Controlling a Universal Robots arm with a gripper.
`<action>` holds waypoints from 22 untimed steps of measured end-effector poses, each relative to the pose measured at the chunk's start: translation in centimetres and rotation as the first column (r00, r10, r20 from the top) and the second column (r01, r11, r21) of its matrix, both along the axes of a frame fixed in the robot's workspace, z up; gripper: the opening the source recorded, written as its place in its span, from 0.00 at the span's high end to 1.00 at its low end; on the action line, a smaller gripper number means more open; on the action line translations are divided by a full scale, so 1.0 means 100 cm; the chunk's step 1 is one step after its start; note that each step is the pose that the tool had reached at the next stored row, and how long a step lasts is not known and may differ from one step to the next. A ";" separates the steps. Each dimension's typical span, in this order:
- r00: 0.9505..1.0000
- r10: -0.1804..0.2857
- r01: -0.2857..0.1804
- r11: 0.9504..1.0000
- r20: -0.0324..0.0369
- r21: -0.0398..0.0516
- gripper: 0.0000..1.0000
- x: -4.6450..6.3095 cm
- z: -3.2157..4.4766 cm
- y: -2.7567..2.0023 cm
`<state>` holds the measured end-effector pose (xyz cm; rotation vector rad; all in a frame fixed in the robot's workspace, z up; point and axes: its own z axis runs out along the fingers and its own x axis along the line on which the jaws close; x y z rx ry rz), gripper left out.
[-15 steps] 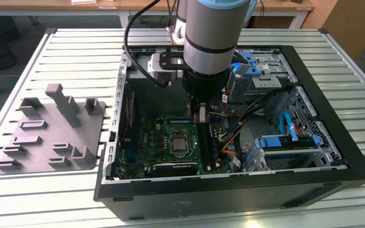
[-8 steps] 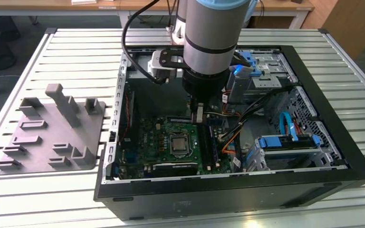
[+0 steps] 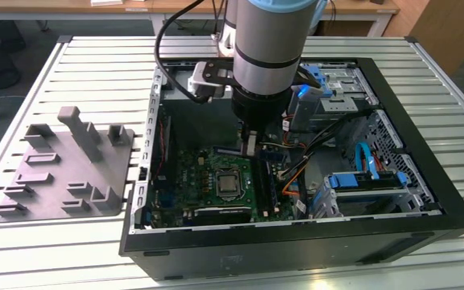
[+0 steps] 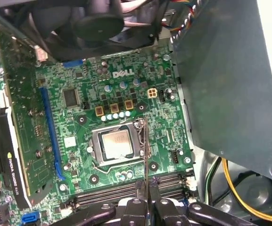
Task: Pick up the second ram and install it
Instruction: 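Insert the second ram into the second slot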
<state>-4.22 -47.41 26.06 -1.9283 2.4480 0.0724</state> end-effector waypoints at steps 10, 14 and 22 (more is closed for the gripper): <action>0.997 -0.078 0.078 0.997 0.000 0.000 0.86 0.000 -0.0002 0.0000; 0.994 -0.107 0.107 0.994 0.000 0.000 0.86 0.000 -0.0003 0.0000; 0.987 -0.161 0.161 0.987 0.000 0.000 0.86 0.000 -0.0007 0.0000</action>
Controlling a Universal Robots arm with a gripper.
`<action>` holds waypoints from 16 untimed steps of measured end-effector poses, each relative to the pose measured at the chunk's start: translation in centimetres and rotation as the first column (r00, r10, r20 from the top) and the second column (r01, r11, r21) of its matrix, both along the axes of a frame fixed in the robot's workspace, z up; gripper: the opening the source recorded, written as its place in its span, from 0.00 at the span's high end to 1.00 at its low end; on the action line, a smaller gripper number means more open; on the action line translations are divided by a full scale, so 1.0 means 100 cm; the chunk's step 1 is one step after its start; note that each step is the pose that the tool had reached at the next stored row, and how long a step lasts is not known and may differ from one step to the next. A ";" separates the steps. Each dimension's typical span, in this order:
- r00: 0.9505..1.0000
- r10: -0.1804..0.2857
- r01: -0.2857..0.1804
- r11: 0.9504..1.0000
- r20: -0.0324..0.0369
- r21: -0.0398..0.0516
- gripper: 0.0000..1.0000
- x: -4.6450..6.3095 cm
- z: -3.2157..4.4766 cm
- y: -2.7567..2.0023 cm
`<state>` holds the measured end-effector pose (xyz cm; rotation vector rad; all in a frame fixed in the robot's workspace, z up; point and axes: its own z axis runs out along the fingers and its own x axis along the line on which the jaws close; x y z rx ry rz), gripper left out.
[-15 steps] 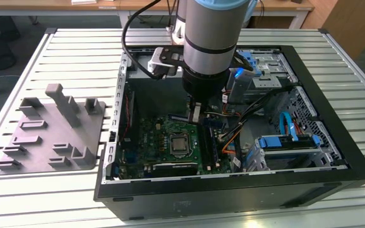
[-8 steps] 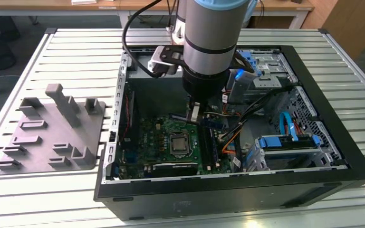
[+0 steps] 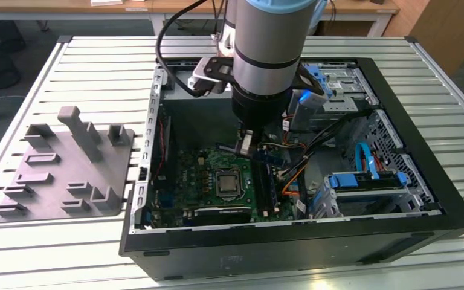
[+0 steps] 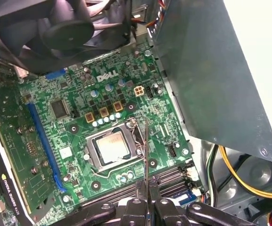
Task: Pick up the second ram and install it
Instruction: 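Insert the second ram into the second slot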
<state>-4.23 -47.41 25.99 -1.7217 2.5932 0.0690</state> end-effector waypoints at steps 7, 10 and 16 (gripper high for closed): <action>0.999 -0.047 0.047 0.999 0.000 0.000 0.86 0.000 -0.0003 0.0000; 0.997 -0.078 0.078 0.997 0.000 0.000 0.86 0.000 -0.0004 0.0000; 0.993 -0.115 0.115 0.993 0.000 0.000 0.86 0.000 -0.0005 0.0000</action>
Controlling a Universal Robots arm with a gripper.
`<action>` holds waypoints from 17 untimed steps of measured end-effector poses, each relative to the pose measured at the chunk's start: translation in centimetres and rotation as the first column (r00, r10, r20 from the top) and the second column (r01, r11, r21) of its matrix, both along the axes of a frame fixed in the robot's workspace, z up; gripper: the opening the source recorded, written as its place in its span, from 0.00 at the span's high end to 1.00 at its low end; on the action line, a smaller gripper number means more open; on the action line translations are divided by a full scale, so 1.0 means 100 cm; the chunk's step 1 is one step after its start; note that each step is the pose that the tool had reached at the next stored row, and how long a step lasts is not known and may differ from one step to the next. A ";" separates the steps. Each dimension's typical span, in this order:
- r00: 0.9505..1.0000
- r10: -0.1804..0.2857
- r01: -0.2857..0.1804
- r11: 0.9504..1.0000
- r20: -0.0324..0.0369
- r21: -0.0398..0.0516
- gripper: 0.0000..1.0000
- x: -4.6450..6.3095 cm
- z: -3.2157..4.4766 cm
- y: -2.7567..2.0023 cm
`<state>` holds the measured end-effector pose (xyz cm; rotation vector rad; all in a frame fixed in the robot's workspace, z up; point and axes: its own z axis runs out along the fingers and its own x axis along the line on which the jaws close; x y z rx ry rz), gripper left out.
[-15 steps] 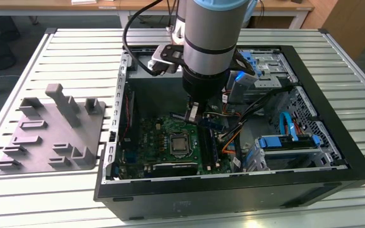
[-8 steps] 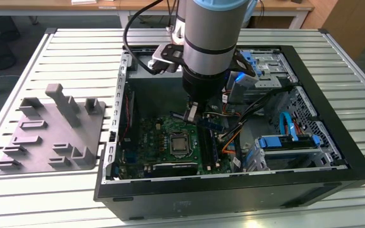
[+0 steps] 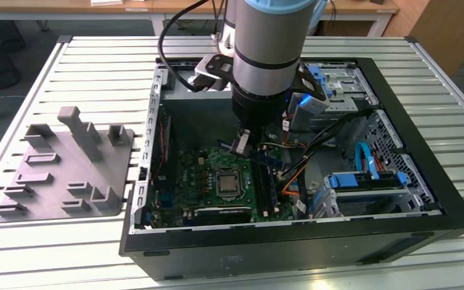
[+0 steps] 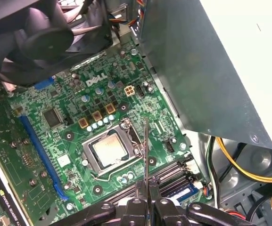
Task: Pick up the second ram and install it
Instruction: 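Insert the second ram into the second slot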
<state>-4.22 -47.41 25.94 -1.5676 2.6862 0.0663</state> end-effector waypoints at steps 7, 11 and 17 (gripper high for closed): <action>0.999 -0.044 0.044 0.999 0.000 0.000 0.86 0.000 -0.0001 0.0000; 0.997 -0.072 0.072 0.997 0.000 0.000 0.86 0.000 -0.0003 0.0000; 0.994 -0.112 0.112 0.994 0.000 0.000 0.86 0.000 -0.0006 0.0000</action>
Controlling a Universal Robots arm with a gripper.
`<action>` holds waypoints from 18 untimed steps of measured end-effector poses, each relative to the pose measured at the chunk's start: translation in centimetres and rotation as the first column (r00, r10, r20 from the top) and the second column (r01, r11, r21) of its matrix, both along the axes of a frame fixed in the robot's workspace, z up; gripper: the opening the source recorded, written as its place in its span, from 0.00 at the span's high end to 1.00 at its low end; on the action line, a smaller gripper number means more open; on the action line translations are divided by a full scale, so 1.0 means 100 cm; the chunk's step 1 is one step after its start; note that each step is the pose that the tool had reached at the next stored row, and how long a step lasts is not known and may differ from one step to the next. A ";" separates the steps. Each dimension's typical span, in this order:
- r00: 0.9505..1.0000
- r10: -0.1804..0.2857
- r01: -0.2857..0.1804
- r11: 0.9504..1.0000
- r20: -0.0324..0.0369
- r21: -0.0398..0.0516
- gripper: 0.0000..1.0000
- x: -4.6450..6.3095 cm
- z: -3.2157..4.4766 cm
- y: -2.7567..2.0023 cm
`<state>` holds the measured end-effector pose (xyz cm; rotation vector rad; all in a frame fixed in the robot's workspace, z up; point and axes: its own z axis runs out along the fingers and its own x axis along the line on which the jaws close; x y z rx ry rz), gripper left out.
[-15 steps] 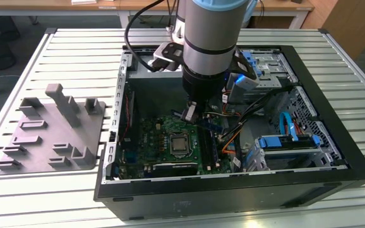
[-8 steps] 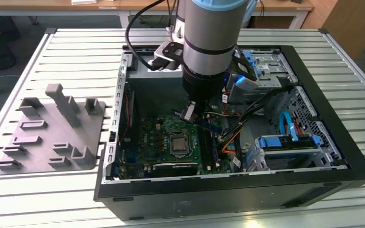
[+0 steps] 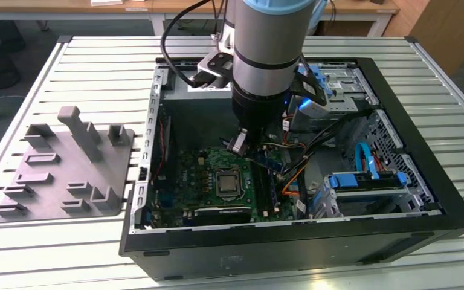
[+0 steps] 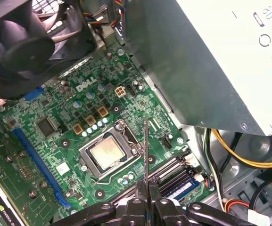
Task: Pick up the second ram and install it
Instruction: 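Insert the second ram into the second slot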
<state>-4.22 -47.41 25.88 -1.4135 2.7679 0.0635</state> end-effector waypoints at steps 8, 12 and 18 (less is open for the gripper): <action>0.999 -0.046 0.046 0.999 0.000 0.000 0.86 0.000 -0.0003 0.0000; 0.998 -0.068 0.068 0.998 0.000 0.000 0.86 0.000 -0.0004 0.0000; 0.995 -0.101 0.101 0.995 0.000 0.000 0.86 0.000 -0.0006 0.0000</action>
